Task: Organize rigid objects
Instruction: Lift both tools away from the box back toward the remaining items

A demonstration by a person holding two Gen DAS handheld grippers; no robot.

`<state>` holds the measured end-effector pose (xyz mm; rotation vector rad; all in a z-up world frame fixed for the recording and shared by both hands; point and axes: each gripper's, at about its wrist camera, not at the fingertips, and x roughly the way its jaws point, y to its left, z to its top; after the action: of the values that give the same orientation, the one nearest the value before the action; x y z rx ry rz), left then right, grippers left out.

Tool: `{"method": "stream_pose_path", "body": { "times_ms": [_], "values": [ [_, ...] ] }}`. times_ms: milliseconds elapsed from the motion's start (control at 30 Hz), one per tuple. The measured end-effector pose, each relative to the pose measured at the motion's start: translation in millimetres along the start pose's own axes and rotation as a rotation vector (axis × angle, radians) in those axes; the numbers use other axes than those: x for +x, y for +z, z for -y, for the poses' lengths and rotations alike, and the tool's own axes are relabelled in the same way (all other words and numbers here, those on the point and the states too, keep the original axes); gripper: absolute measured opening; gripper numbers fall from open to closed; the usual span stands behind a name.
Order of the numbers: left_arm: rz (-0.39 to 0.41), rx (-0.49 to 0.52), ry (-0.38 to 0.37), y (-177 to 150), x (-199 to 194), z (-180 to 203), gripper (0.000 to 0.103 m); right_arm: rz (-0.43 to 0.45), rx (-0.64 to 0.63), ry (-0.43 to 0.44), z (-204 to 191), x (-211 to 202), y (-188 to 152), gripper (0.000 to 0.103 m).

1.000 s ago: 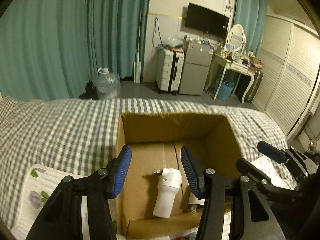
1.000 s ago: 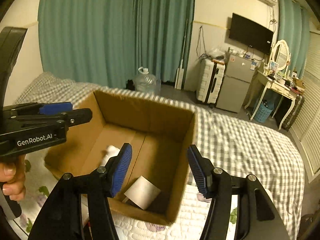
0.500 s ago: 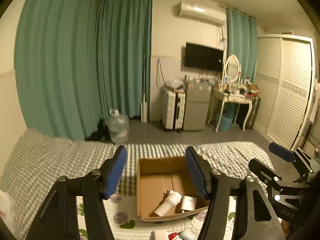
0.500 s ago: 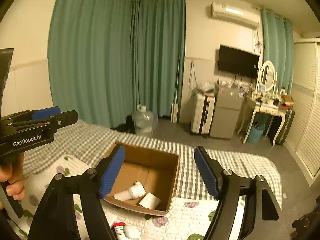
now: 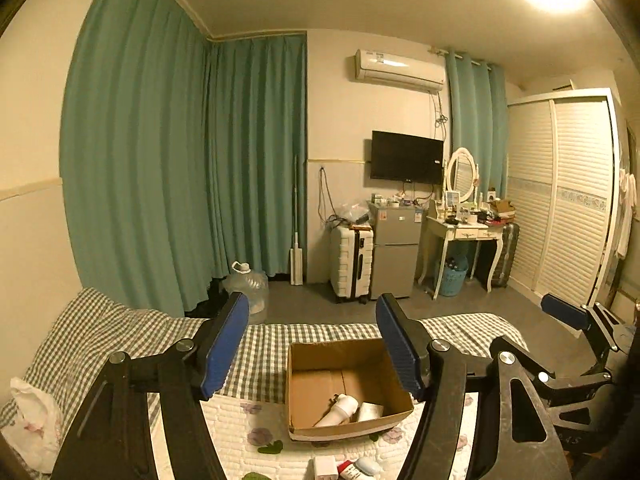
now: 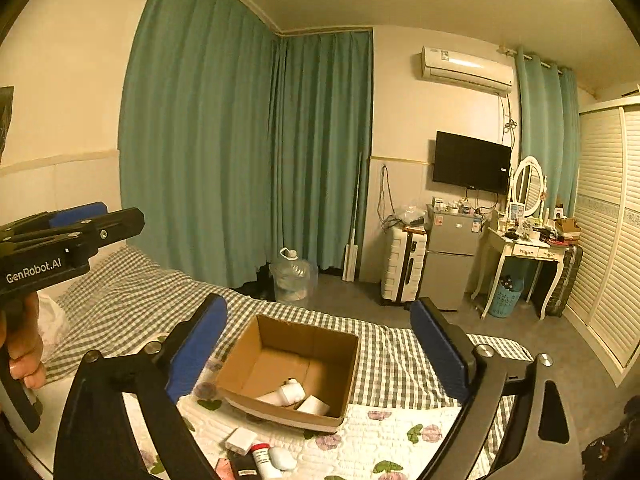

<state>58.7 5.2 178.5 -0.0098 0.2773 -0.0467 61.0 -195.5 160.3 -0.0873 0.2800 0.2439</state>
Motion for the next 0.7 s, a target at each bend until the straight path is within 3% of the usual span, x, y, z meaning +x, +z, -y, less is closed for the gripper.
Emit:
{"method": "stream_pose_path", "body": {
  "times_ms": [133, 300, 700],
  "values": [
    [0.01, -0.026, 0.014, -11, -5, -4, 0.069, 0.006, -0.018, 0.008, -6, -13, -9, 0.099],
    [-0.038, -0.023, 0.019, -36, 4, -6, 0.069, 0.006, -0.011, 0.025, -10, -15, -24, 0.1],
    [-0.179, -0.015, 0.02, -108, 65, -9, 0.069, -0.106, -0.018, 0.066, -10, 41, -89, 0.102]
  ]
}}
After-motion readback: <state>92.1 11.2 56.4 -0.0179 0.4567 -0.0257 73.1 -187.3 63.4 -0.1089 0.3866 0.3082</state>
